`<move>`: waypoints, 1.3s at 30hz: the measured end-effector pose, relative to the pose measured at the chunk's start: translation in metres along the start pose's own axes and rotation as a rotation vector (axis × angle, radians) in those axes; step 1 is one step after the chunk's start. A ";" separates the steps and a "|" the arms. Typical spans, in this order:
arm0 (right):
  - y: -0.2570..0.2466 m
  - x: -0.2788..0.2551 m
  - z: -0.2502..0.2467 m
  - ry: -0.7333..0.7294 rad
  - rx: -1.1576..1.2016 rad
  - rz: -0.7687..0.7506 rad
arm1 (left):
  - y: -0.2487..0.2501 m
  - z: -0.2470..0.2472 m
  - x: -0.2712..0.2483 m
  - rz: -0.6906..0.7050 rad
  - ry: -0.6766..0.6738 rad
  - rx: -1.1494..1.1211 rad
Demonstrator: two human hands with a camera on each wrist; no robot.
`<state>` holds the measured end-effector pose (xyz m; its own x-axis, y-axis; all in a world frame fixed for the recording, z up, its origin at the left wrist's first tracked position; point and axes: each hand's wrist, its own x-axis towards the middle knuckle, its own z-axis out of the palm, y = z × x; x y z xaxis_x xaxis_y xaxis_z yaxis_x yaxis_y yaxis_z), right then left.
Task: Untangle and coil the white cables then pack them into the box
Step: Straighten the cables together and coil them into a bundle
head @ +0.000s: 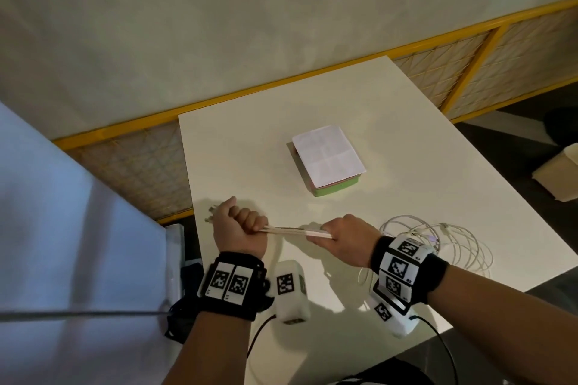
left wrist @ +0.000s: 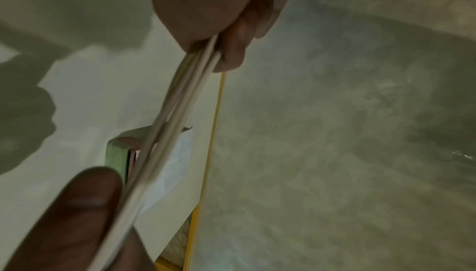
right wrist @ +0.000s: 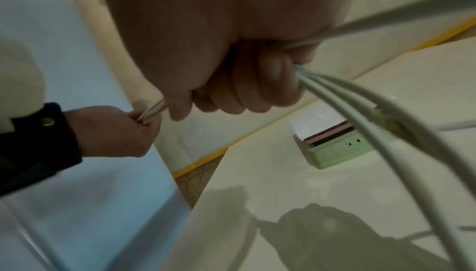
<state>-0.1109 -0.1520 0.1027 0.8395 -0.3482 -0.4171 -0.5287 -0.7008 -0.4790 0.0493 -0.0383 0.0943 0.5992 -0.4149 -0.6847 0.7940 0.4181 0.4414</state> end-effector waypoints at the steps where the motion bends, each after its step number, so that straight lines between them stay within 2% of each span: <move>1: 0.002 0.002 0.000 0.000 -0.014 0.011 | -0.003 0.001 -0.001 0.001 0.002 0.009; 4: 0.008 0.004 -0.006 -0.012 -0.024 0.010 | -0.007 0.001 -0.003 0.002 0.030 0.004; 6: 0.000 0.006 -0.009 -0.011 -0.092 -0.056 | -0.010 0.005 -0.005 0.005 0.055 0.002; 9: -0.027 0.014 -0.006 0.075 -0.080 -0.190 | -0.021 0.015 -0.013 0.023 0.051 0.004; 14: -0.039 0.024 0.001 -0.047 0.314 -0.133 | -0.021 0.021 -0.016 -0.018 -0.002 -0.052; 16: -0.040 0.022 -0.002 -0.057 0.246 -0.126 | -0.017 0.017 -0.012 -0.030 -0.024 -0.032; 19: -0.040 0.022 -0.003 0.013 -0.078 -0.111 | -0.011 0.004 -0.006 -0.047 -0.079 0.081; 22: -0.032 0.020 -0.014 -0.006 -0.164 -0.118 | 0.005 -0.014 0.006 -0.021 -0.085 0.323; 23: -0.030 0.019 -0.020 -0.023 -0.180 -0.124 | 0.011 -0.020 0.011 0.078 -0.070 0.513; 25: -0.027 0.016 -0.034 -0.079 -0.232 -0.129 | 0.023 -0.028 0.011 0.388 -0.130 1.013; 27: -0.029 0.014 -0.043 -0.140 -0.304 -0.143 | 0.025 -0.028 0.000 0.643 -0.412 1.470; 28: -0.030 0.014 -0.046 -0.171 -0.333 -0.151 | 0.019 -0.024 -0.006 0.695 -0.569 1.649; 30: -0.035 0.015 -0.051 -0.218 -0.350 -0.186 | 0.001 -0.017 -0.013 0.673 -0.750 1.889; 32: -0.038 0.016 -0.057 -0.241 -0.311 -0.228 | -0.014 -0.017 -0.010 0.691 -0.830 1.874; 34: -0.037 0.017 -0.064 -0.230 -0.260 -0.239 | -0.018 -0.016 -0.008 0.720 -0.779 1.750; 36: -0.030 0.019 -0.070 -0.197 -0.198 -0.217 | -0.019 -0.013 -0.012 0.670 -0.733 1.706; 39: -0.018 0.022 -0.074 -0.145 -0.107 -0.234 | -0.024 -0.006 -0.022 0.521 -0.753 1.592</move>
<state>-0.0740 -0.1930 0.1596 0.9062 -0.0822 -0.4149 -0.3003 -0.8157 -0.4944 0.0166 -0.0340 0.0956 0.3453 -0.9284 -0.1376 -0.4017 -0.2788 0.8723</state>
